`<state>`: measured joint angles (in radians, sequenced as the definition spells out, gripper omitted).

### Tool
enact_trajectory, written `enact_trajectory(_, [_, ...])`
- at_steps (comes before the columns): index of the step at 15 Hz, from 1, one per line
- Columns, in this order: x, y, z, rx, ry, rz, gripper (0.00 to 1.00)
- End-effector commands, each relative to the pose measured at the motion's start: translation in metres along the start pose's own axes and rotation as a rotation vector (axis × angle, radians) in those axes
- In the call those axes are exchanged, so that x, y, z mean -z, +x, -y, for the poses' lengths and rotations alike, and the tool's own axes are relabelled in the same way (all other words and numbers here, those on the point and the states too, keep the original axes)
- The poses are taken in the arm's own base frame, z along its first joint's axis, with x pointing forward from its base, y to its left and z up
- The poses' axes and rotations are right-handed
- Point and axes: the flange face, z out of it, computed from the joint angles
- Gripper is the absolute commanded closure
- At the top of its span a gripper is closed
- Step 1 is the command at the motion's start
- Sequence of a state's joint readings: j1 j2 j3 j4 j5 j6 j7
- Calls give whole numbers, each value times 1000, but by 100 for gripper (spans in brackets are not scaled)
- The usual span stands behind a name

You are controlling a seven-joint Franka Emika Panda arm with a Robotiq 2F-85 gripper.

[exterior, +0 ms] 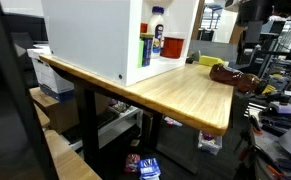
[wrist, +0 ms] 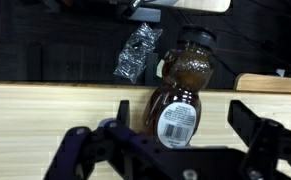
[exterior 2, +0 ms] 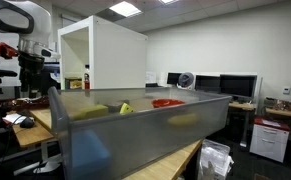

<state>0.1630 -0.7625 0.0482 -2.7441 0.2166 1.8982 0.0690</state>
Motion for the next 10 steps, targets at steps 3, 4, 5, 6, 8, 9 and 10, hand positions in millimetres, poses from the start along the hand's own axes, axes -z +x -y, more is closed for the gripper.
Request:
enact_trajectory(3, [-7, 12, 16, -10, 34, 48, 0])
enact_trajectory(4, [-8, 14, 19, -6, 35, 55, 0])
enact_trajectory(5, [-9, 16, 21, -4, 35, 60, 0])
enact_trajectory(6, [-11, 19, 24, -3, 30, 61, 0])
enact_trajectory(8, [-14, 25, 30, 0, 14, 64, 0])
enact_trajectory(9, [-15, 28, 32, 4, 2, 67, 0])
enact_trajectory(10, [-17, 31, 34, 5, -11, 69, 0])
